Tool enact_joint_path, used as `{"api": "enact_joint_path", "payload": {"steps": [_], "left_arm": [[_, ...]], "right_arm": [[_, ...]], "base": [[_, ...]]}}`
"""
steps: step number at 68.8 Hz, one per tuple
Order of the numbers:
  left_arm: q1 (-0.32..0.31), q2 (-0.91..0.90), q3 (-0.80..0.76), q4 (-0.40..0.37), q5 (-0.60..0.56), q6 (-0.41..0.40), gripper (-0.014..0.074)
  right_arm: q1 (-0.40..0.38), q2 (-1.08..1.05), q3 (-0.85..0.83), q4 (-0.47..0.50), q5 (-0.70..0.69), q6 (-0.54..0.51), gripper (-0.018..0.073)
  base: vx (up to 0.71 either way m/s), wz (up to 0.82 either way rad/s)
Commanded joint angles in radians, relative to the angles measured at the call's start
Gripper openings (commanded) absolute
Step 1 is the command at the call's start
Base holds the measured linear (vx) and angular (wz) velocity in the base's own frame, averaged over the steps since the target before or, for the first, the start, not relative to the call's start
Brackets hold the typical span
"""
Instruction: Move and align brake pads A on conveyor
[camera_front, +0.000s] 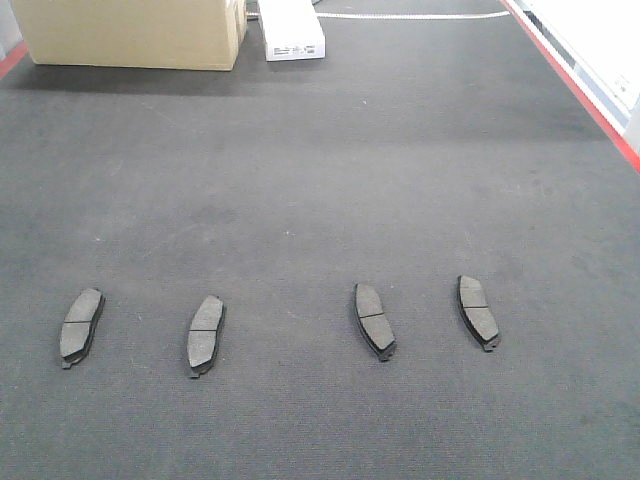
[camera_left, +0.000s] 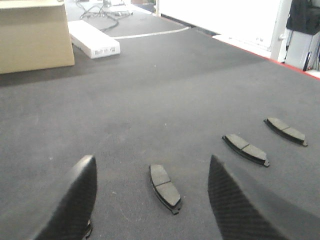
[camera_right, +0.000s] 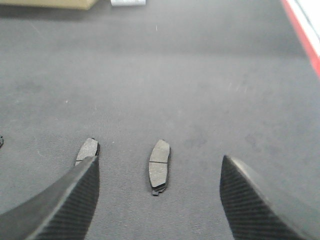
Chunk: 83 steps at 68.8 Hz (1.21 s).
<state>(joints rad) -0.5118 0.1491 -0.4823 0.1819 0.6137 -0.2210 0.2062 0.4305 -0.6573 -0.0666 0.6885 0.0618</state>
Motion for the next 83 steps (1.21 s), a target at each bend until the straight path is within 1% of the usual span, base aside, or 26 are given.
{"api": "enact_joint_path", "payload": {"steps": [1,6,15,24,30,34,36,39,41,42,45,47,48,49,83], "left_arm": [[-0.003,0.012,-0.022,-0.001,-0.087,0.000,0.0468],[-0.003,0.012,-0.022,-0.001,-0.088,0.000,0.0468],[-0.003,0.012,-0.022,-0.001,-0.079,0.000,0.0468],[-0.003,0.012,-0.022,-0.001,-0.076,0.000,0.0466],[-0.003,0.012,-0.022,-0.001,-0.076,0.000,0.0428],[-0.003,0.012,-0.022,-0.001,-0.076,0.000,0.0359],[-0.003,0.012,-0.022,-0.001,-0.076,0.000,0.0303],[-0.003,0.012,-0.022,-0.001,-0.077,0.000,0.0204],[-0.003,0.012,-0.022,-0.001,-0.079,0.000,0.0125],[-0.003,0.012,-0.022,-0.001,-0.079,0.000,0.0091],[-0.003,0.012,-0.022,-0.001,-0.081,0.000,-0.0006],[-0.003,0.012,-0.022,-0.001,-0.084,0.002,-0.0009],[-0.003,0.012,-0.022,-0.001,-0.084,0.002,-0.0008],[-0.003,0.012,-0.022,-0.001,-0.085,0.002,-0.0008],[-0.003,0.012,-0.022,-0.001,-0.086,0.001,-0.0007]], "right_arm": [[-0.003,-0.083,0.029,-0.005,-0.092,-0.062,0.0497],[-0.003,-0.163,0.076,0.012,-0.118,-0.103,0.0497],[-0.003,-0.317,0.157,0.073,-0.190,-0.186,0.0497],[-0.003,-0.418,0.237,0.090,-0.260,-0.185,0.0497],[-0.003,-0.439,0.274,0.090,-0.273,-0.185,0.0482],[-0.003,-0.438,0.283,0.090,-0.275,-0.185,0.0442],[-0.003,-0.438,0.284,0.090,-0.278,-0.185,0.0410],[-0.003,-0.438,0.284,0.090,-0.282,-0.185,0.0333],[-0.003,-0.438,0.284,0.090,-0.282,-0.185,0.0261],[-0.003,-0.438,0.284,0.090,-0.282,-0.185,0.0214],[-0.003,-0.438,0.284,0.090,-0.282,-0.185,0.0112],[-0.003,-0.438,0.284,0.090,-0.282,-0.185,0.0044],[-0.003,-0.438,0.284,0.090,-0.282,-0.185,-0.0006],[-0.003,-0.438,0.284,0.092,-0.285,-0.182,-0.0017],[-0.003,-0.438,0.284,0.097,-0.284,-0.179,-0.0010]], "base": [[0.00,0.00],[0.00,0.00],[0.00,0.00],[0.00,0.00],[0.00,0.00],[0.00,0.00],[0.00,0.00],[0.00,0.00],[0.00,0.00],[0.00,0.00],[0.00,0.00],[0.00,0.00],[0.00,0.00],[0.00,0.00],[0.00,0.00]]}}
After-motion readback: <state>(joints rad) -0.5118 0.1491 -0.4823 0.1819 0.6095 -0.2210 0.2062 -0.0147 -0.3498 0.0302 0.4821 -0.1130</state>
